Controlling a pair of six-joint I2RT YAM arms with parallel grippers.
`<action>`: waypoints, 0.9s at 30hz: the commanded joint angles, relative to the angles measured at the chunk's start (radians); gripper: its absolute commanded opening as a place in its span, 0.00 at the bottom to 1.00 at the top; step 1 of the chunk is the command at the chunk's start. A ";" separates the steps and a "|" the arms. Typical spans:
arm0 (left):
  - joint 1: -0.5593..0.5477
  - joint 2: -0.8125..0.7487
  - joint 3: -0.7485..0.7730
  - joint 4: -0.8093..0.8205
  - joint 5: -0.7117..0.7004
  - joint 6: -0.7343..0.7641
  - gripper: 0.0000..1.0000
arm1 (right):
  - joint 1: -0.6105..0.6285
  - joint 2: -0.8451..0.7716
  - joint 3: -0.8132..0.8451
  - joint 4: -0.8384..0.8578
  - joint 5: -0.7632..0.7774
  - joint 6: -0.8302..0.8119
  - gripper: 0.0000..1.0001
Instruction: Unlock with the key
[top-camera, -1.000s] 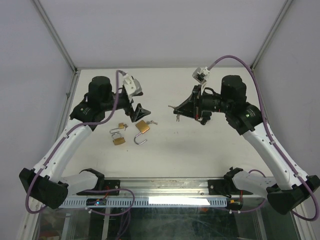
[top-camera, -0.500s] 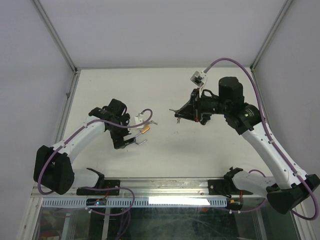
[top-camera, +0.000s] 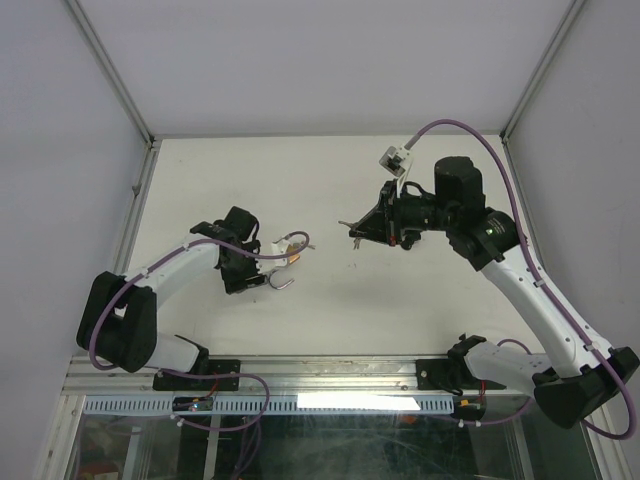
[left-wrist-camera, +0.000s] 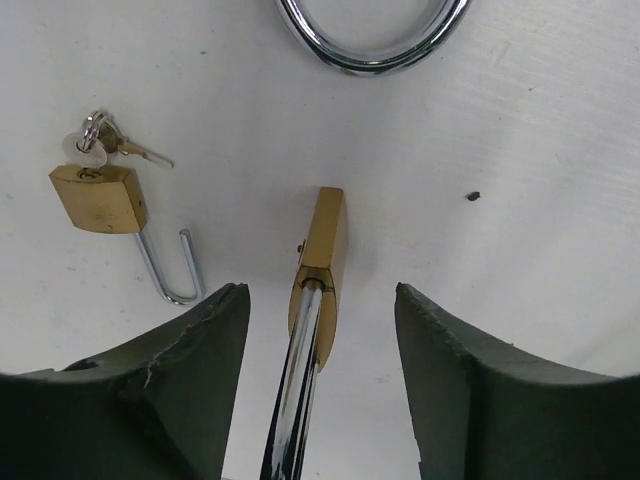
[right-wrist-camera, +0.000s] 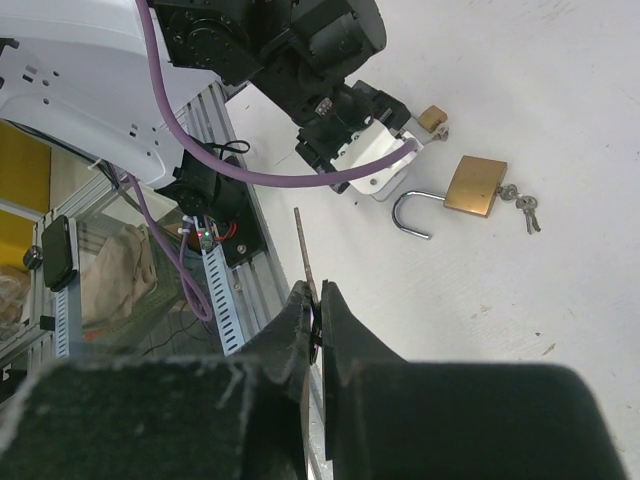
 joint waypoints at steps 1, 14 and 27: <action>0.002 0.018 -0.012 0.043 0.011 0.033 0.56 | -0.003 -0.033 0.005 0.053 0.007 -0.003 0.00; 0.007 0.048 0.035 0.037 0.082 0.040 0.00 | -0.002 -0.030 0.027 0.039 0.009 -0.014 0.00; 0.232 -0.140 0.437 0.345 1.384 -0.522 0.00 | -0.005 0.046 0.281 -0.240 -0.086 -0.165 0.00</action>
